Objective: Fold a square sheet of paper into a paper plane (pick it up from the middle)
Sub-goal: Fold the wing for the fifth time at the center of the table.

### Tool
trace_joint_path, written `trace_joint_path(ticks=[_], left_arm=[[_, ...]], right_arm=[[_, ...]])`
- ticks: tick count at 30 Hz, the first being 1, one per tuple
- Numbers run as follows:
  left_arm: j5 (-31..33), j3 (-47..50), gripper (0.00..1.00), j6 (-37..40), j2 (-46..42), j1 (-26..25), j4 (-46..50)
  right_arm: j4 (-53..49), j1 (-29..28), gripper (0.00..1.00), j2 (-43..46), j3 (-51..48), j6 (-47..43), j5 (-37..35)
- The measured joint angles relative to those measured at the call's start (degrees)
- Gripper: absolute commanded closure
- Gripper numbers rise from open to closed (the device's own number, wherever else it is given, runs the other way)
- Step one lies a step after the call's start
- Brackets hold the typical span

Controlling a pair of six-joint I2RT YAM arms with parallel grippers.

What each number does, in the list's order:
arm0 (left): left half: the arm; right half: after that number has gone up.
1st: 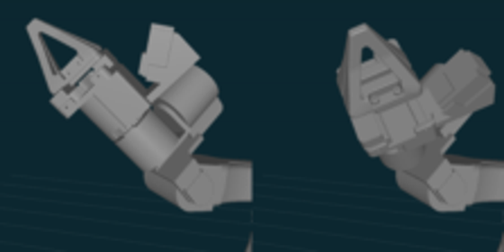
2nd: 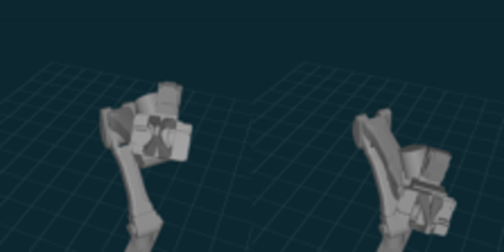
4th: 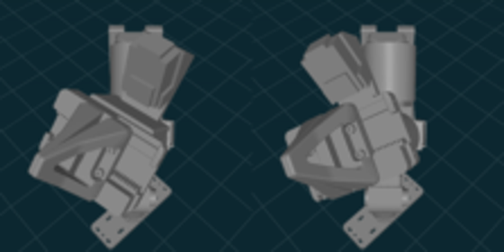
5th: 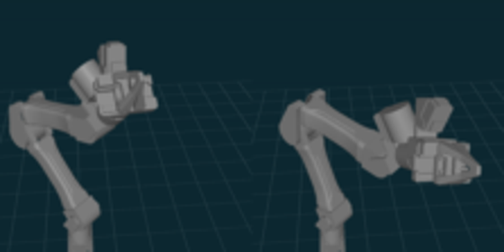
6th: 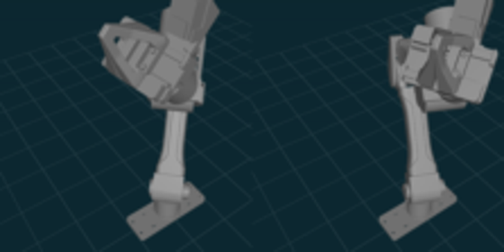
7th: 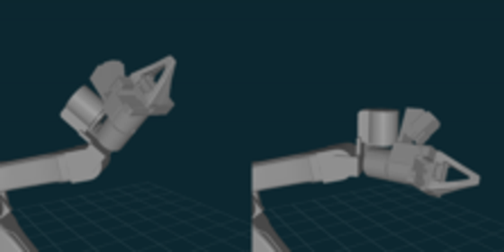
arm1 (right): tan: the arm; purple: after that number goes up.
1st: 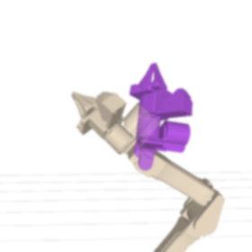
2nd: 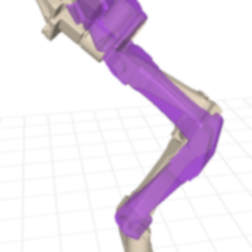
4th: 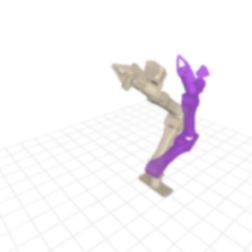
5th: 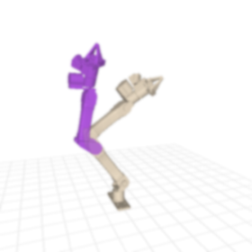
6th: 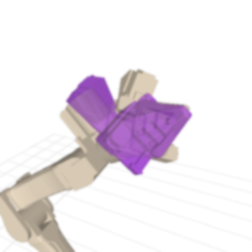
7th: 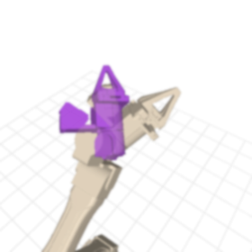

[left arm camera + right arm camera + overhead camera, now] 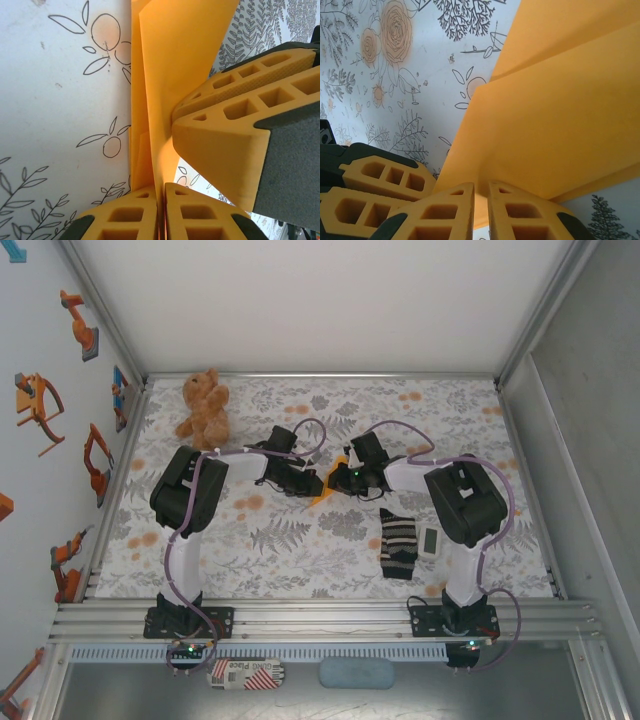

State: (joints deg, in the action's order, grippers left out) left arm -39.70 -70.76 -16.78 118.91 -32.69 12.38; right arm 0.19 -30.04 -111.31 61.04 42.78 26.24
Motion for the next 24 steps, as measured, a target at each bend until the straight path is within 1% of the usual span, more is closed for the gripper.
trace_joint_path(ticks=[13,17,24], left_arm=[[-0.2,0.0,0.86,0.0,-0.13,0.0,-0.02],[-0.11,-0.02,0.83,-0.15,-0.42,-0.09,0.04],[2.6,0.72,0.81,-0.87,-2.54,-0.59,1.92]], right_arm=[[-1.55,0.02,0.85,-0.28,0.79,-0.17,-0.2],[-2.67,0.0,0.85,-0.33,1.2,-0.57,-0.35],[-4.15,0.02,0.85,-0.72,2.12,-1.11,-0.35]])
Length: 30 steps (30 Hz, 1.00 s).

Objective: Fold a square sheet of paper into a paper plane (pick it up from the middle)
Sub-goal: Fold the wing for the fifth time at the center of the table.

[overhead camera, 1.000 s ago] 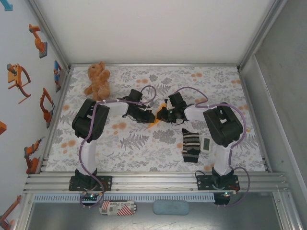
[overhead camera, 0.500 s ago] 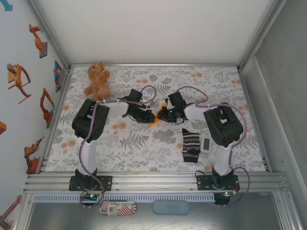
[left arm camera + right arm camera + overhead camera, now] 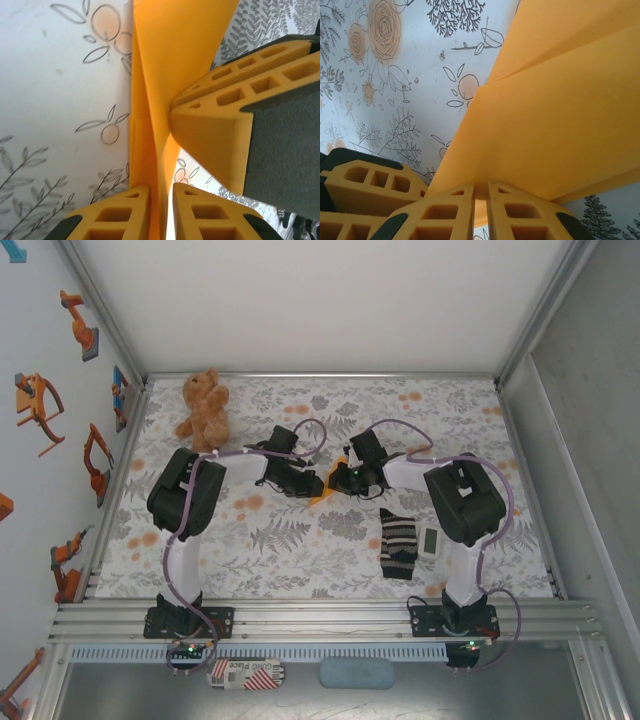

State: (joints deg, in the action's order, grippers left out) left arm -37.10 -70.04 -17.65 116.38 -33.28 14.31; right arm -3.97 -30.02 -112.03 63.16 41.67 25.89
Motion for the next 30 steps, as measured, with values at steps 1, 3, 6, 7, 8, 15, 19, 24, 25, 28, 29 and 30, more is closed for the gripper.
trace_joint_path(ticks=[1,3,6,7,8,15,19,24,25,28,29,30], left_arm=[[0.2,0.28,0.81,-0.07,-0.42,0.0,0.48],[0.61,0.76,0.8,-0.22,-1.07,0.07,1.27],[1.75,1.4,0.76,-0.44,-2.49,0.28,2.58],[2.05,1.57,0.74,-0.46,-3.1,0.33,2.93],[2.45,1.7,0.74,-0.59,-3.87,0.37,3.28],[3.82,3.19,0.83,-2.67,-10.91,0.68,0.2],[2.71,3.78,0.9,-4.44,-10.78,0.55,-3.26],[1.38,3.72,0.93,-5.11,-7.52,-0.24,-4.11],[1.22,3.69,0.93,-5.18,-6.82,-0.44,-4.0],[0.76,3.41,0.93,-5.22,-5.22,-0.72,-3.5],[0.52,3.32,0.93,-5.22,-4.9,-0.79,-3.3],[0.26,3.19,0.93,-5.22,-4.66,-0.87,-3.06]], right_arm=[[-0.15,0.0,0.85,-0.04,0.11,-0.04,0.0],[-0.26,0.0,0.85,-0.09,0.17,-0.2,0.02],[-0.46,0.0,0.85,-0.17,0.35,-0.22,0.02],[-0.48,0.0,0.85,-0.17,0.35,-0.24,0.02],[-0.48,0.0,0.85,-0.17,0.37,-0.24,0.02],[-0.55,0.0,0.86,-0.26,0.48,-0.39,0.15],[-0.72,0.0,0.88,-0.46,0.68,-0.39,0.22],[-0.72,0.0,0.88,-0.57,0.74,-0.39,0.22],[-0.72,0.0,0.89,-0.57,0.74,-0.39,0.22],[-0.72,0.0,0.88,-0.57,0.76,-0.42,0.22],[-0.74,0.0,0.89,-0.57,0.76,-0.39,0.24],[-0.72,0.0,0.89,-0.57,0.76,-0.42,0.22]])
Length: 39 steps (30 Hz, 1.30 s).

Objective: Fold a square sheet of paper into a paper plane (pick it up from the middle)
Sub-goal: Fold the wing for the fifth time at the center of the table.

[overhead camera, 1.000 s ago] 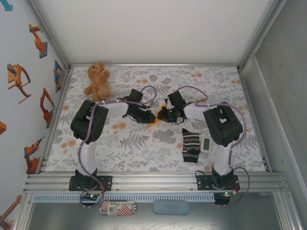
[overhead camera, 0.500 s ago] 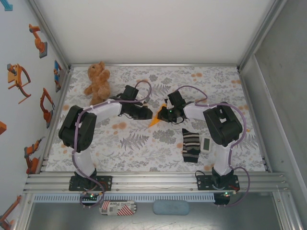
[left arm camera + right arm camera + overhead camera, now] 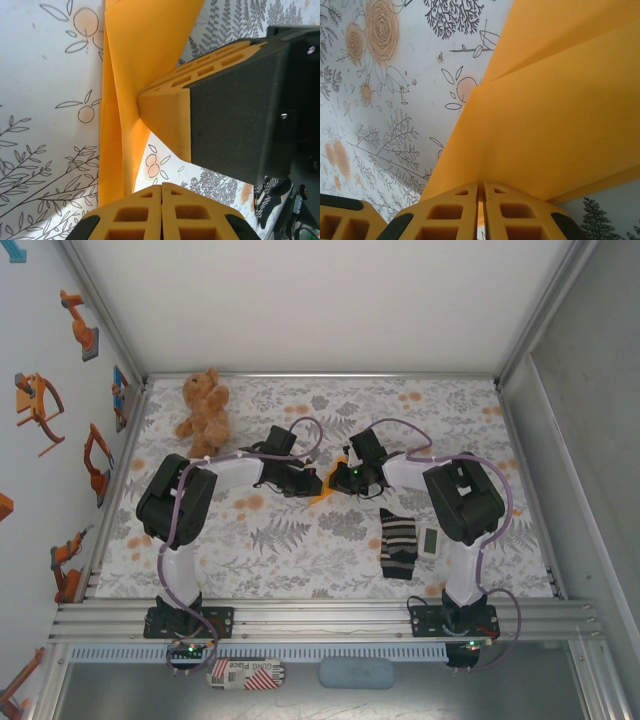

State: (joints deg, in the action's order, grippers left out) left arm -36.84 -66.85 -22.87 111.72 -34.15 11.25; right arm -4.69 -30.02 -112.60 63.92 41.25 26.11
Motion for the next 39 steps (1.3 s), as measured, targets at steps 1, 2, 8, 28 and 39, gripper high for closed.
trace_joint_path(ticks=[1,2,8,28,39], left_arm=[[-0.22,-0.2,0.93,0.0,0.15,-0.02,0.24],[-0.33,-0.5,0.93,0.0,0.35,-0.07,0.46],[-0.42,-2.43,0.93,0.04,1.73,-0.11,1.57],[-0.2,-2.54,0.93,0.04,3.72,-0.33,3.65],[-0.07,-2.56,0.93,0.22,4.42,-0.33,3.74]], right_arm=[[0.0,0.0,0.88,0.0,0.0,0.02,0.0],[0.0,0.0,0.88,0.0,0.0,0.0,0.0],[0.0,0.0,0.88,0.0,0.0,0.0,0.02],[-0.39,0.0,0.87,-0.13,0.35,-0.48,0.22],[-2.36,0.0,0.87,-0.61,1.66,-0.92,-0.02]])
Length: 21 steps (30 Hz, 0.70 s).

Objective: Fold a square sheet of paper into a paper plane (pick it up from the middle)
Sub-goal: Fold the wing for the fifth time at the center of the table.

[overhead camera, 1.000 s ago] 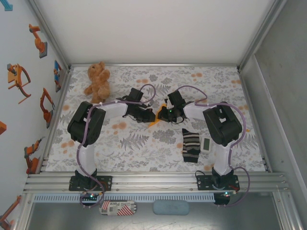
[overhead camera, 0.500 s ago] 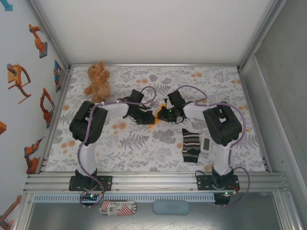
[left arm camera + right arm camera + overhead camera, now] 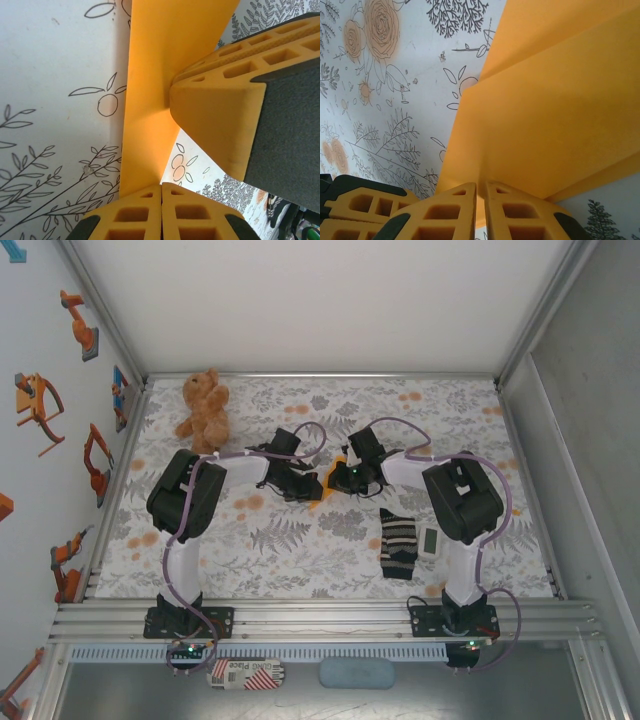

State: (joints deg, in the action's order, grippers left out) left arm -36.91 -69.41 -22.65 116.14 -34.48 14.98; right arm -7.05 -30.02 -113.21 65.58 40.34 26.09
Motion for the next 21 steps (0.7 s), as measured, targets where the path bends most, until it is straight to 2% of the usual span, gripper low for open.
trace_joint_path(ticks=[13,21], left_arm=[[0.76,0.13,0.93,0.35,-0.09,-0.11,0.55],[3.04,3.13,0.93,0.66,-3.1,-0.11,2.01]], right_arm=[[-4.26,-0.13,0.87,-1.11,2.78,-0.76,-0.79],[-5.2,-0.17,0.88,-1.38,3.39,-0.76,-1.14]])
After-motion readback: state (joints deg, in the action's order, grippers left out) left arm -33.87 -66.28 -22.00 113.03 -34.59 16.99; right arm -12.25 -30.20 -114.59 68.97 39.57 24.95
